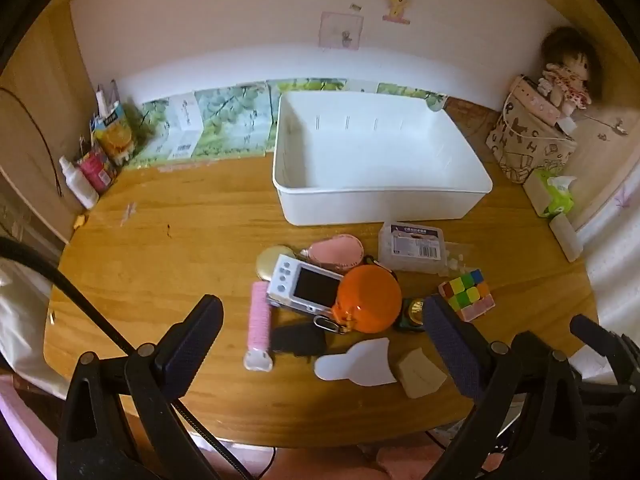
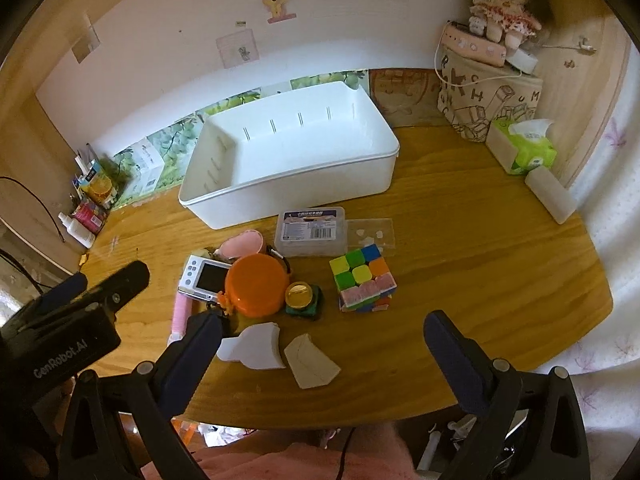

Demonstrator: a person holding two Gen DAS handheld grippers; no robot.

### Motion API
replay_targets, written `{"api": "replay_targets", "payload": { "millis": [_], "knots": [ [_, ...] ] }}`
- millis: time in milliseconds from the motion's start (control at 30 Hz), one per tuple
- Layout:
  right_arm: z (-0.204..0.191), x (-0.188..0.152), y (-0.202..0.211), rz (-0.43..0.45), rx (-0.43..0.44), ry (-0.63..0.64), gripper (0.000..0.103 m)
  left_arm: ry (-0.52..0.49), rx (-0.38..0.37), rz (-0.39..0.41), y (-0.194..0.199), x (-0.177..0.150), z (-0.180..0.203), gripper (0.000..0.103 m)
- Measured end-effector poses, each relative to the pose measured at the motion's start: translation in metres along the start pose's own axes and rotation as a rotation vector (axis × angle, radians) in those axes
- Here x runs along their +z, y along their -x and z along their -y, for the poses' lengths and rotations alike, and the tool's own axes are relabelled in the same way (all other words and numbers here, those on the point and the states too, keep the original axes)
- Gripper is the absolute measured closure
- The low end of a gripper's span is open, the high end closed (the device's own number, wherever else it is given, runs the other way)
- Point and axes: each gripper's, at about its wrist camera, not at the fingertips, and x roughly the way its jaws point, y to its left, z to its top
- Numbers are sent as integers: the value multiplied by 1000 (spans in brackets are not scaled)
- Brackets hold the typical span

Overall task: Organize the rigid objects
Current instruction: 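Reach the right tool to the Rubik's cube while the left tool reaches the cream block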

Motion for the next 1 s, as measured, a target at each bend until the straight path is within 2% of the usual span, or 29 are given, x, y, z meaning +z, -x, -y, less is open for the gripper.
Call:
{"api": "replay_targets", "payload": {
  "millis": [233, 333, 433, 567, 667, 800, 933, 1000],
  "knots": [
    [36, 28, -21, -65, 104, 82, 2, 167, 51, -73, -8, -11, 21, 3],
    [52, 38, -32, -105, 158, 114, 2, 234, 76, -57, -10, -23, 30, 3],
    [67, 49, -43, -155, 219, 133, 2, 291, 117, -143, -17, -29, 37, 3],
    [78, 58, -59, -228, 281, 159, 2, 364, 131, -236, -28, -46, 39, 3],
    [82, 61, -76, -307, 339, 165, 2, 408, 133, -300, -36, -59, 43, 3],
    [87, 57, -110, -469, 419, 117, 2, 439, 122, -390, -59, -72, 49, 3],
    [88, 50, -138, -602, 447, 50, 5, 484, 102, -465, -79, -85, 52, 3],
    [87, 48, -145, -634, 452, 39, 5, 502, 98, -491, -88, -89, 53, 3]
  ]
}}
